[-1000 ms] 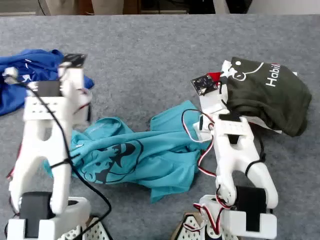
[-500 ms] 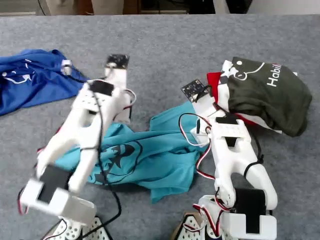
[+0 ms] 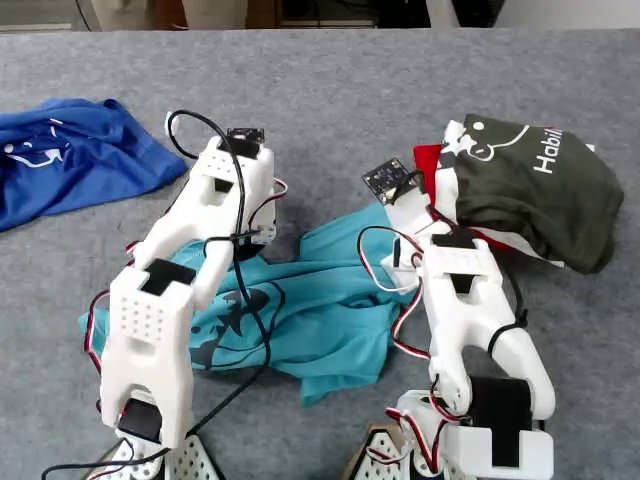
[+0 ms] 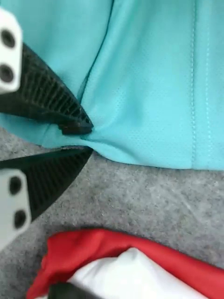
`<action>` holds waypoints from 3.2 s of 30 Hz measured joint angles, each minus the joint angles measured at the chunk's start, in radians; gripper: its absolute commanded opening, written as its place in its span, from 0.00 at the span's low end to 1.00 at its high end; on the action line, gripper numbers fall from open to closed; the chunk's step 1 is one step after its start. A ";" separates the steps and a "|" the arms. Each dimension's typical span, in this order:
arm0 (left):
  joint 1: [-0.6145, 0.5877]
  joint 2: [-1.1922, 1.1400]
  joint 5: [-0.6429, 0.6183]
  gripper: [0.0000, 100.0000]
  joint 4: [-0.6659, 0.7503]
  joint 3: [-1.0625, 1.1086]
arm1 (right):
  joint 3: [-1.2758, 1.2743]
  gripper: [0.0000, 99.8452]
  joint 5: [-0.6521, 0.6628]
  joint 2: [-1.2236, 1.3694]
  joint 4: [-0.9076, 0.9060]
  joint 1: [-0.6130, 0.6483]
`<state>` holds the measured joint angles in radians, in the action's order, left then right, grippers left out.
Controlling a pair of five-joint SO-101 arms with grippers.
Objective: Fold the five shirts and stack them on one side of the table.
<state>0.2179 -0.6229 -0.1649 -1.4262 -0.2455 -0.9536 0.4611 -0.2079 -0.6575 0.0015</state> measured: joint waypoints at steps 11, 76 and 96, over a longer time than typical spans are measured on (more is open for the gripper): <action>-0.249 -0.017 0.003 0.02 -0.009 -0.104 | 0.000 0.06 0.000 0.000 0.000 0.000; -0.379 -0.267 -0.170 0.02 -0.319 -0.574 | 0.000 0.06 0.000 0.000 0.003 0.000; -0.813 0.402 0.041 0.02 -0.322 -0.382 | 0.173 0.24 -0.084 -0.431 -0.273 0.176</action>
<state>-0.5953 -0.2209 -0.1235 -1.7484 -0.6276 -0.7802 0.3767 -0.6391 -0.9306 0.1780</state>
